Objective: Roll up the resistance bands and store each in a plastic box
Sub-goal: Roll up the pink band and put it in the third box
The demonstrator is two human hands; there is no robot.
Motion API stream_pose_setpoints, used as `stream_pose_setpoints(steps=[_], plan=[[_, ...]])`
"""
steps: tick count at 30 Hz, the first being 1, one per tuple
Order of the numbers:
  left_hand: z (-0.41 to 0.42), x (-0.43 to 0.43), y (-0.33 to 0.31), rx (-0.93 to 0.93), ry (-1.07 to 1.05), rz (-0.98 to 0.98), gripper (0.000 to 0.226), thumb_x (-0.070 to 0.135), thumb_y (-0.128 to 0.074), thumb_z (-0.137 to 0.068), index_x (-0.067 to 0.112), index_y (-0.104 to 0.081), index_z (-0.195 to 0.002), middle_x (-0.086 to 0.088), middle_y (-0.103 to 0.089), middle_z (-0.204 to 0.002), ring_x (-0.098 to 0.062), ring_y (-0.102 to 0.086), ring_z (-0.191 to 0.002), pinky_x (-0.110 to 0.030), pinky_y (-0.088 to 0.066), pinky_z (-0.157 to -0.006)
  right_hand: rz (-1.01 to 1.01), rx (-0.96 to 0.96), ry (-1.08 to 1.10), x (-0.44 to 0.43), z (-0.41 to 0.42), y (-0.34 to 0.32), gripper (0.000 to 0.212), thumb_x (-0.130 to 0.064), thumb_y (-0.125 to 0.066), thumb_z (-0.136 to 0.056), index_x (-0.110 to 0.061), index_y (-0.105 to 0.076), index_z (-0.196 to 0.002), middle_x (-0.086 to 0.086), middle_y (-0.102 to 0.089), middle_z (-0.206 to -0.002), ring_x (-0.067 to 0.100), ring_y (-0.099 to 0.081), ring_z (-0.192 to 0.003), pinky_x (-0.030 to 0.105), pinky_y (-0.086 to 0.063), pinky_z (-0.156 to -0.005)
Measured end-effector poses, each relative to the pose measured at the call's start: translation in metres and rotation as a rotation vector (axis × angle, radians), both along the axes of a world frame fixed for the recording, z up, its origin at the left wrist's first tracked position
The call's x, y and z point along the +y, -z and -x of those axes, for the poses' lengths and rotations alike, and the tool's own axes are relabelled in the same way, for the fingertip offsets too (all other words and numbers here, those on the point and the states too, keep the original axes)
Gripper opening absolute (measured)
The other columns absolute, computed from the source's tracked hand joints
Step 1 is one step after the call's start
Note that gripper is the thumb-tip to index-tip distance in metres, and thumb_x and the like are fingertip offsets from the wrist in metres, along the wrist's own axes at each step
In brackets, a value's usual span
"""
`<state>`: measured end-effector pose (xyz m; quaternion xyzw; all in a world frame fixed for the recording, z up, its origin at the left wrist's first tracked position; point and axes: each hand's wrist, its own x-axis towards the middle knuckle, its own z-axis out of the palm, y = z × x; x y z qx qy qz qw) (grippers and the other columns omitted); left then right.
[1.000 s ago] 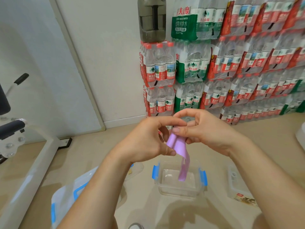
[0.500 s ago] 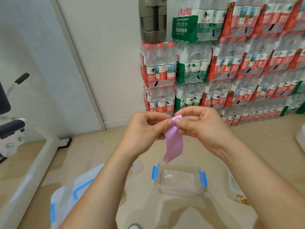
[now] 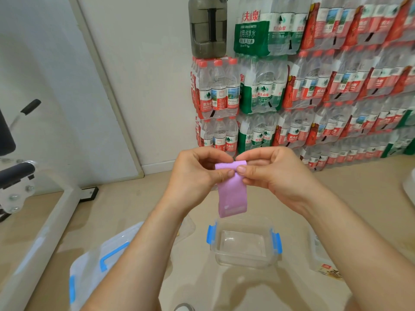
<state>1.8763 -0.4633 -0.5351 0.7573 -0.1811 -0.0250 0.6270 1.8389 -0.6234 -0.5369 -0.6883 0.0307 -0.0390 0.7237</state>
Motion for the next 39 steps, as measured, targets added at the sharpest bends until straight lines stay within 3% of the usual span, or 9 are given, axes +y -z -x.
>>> stream_pose_setpoints(steps=[6, 11, 14, 17, 21, 24, 30, 34, 39], plan=[[-0.0007, 0.0042, -0.0006, 0.097, 0.062, 0.006, 0.01, 0.011, -0.073, -0.079, 0.008, -0.072, -0.089, -0.012, -0.074, -0.087, -0.018, -0.065, -0.077, -0.034, -0.053, -0.073, 0.046, -0.038, -0.003, -0.003, 0.0007, -0.0012, 0.018, 0.007, -0.071, -0.075, -0.008, -0.068, -0.084, 0.011, -0.074, -0.079, 0.029, -0.066, -0.076, 0.044, -0.053, -0.075], [-0.0006, 0.0051, -0.0016, 0.143, 0.042, 0.003, 0.012, 0.01, -0.073, -0.079, 0.005, -0.074, -0.09, -0.015, -0.073, -0.082, -0.019, -0.063, -0.071, -0.04, -0.054, -0.071, 0.024, -0.013, -0.041, -0.0046, 0.0015, -0.0013, 0.02, 0.007, -0.068, -0.078, -0.011, -0.066, -0.087, 0.007, -0.073, -0.08, 0.014, -0.063, -0.064, 0.021, -0.049, -0.05], [0.0002, 0.0048, -0.0034, 0.127, 0.005, 0.029, 0.012, 0.005, -0.076, -0.075, 0.006, -0.074, -0.087, -0.021, -0.073, -0.087, -0.023, -0.065, -0.074, -0.052, -0.052, -0.079, -0.029, 0.021, -0.075, -0.0045, 0.0009, 0.0003, 0.013, -0.002, -0.067, -0.081, -0.007, -0.069, -0.094, 0.012, -0.069, -0.086, 0.014, -0.063, -0.067, 0.021, -0.052, -0.053], [0.0, 0.0061, -0.0039, 0.108, -0.012, 0.034, 0.014, 0.003, -0.077, -0.072, 0.009, -0.074, -0.085, -0.017, -0.074, -0.085, -0.02, -0.065, -0.072, -0.043, -0.05, -0.076, -0.025, 0.019, -0.075, -0.0042, -0.0008, 0.0019, 0.016, -0.009, -0.067, -0.082, 0.0, -0.07, -0.096, 0.015, -0.067, -0.088, 0.014, -0.063, -0.069, 0.02, -0.052, -0.055], [-0.0008, 0.0053, -0.0027, 0.098, -0.001, 0.027, 0.017, -0.002, -0.077, -0.071, 0.01, -0.073, -0.081, -0.008, -0.074, -0.078, -0.017, -0.067, -0.073, -0.047, -0.053, -0.08, 0.025, -0.001, -0.067, -0.0034, -0.0012, 0.0017, 0.016, -0.001, -0.068, -0.081, 0.0, -0.07, -0.096, 0.021, -0.072, -0.091, 0.018, -0.066, -0.074, 0.019, -0.053, -0.057], [-0.0029, 0.0053, -0.0003, 0.092, 0.032, 0.028, 0.02, -0.007, -0.075, -0.071, 0.01, -0.07, -0.08, -0.008, -0.071, -0.076, -0.017, -0.065, -0.071, -0.039, -0.053, -0.073, 0.05, -0.015, -0.055, -0.0024, -0.0011, 0.0019, 0.016, 0.003, -0.068, -0.079, -0.005, -0.071, -0.093, 0.021, -0.073, -0.094, 0.024, -0.065, -0.077, 0.02, -0.054, -0.058], [-0.0009, 0.0061, -0.0001, 0.124, 0.077, 0.048, 0.012, 0.016, -0.073, -0.079, 0.01, -0.073, -0.09, -0.021, -0.072, -0.096, -0.03, -0.067, -0.085, -0.05, -0.051, -0.088, 0.098, -0.051, -0.039, -0.0047, -0.001, 0.0006, 0.018, 0.003, -0.071, -0.077, -0.012, -0.072, -0.088, 0.013, -0.075, -0.087, 0.024, -0.066, -0.076, 0.03, -0.053, -0.065], [0.0007, 0.0039, -0.0013, 0.121, 0.018, 0.072, 0.012, 0.018, -0.076, -0.076, 0.01, -0.075, -0.086, -0.019, -0.073, -0.09, -0.032, -0.067, -0.083, -0.061, -0.046, -0.088, 0.115, -0.049, -0.064, -0.0049, 0.0009, -0.0015, 0.016, 0.0, -0.069, -0.08, -0.014, -0.07, -0.087, 0.004, -0.074, -0.08, 0.012, -0.063, -0.066, 0.019, -0.045, -0.051], [-0.0001, 0.0014, -0.0014, 0.116, -0.011, 0.085, 0.017, 0.014, -0.08, -0.072, 0.01, -0.076, -0.088, -0.014, -0.075, -0.087, -0.042, -0.066, -0.093, -0.063, -0.046, -0.087, 0.108, -0.005, -0.104, -0.0035, 0.0014, 0.0001, 0.016, -0.023, -0.066, -0.086, -0.011, -0.071, -0.096, 0.012, -0.07, -0.087, 0.019, -0.056, -0.072, 0.018, -0.042, -0.049]])
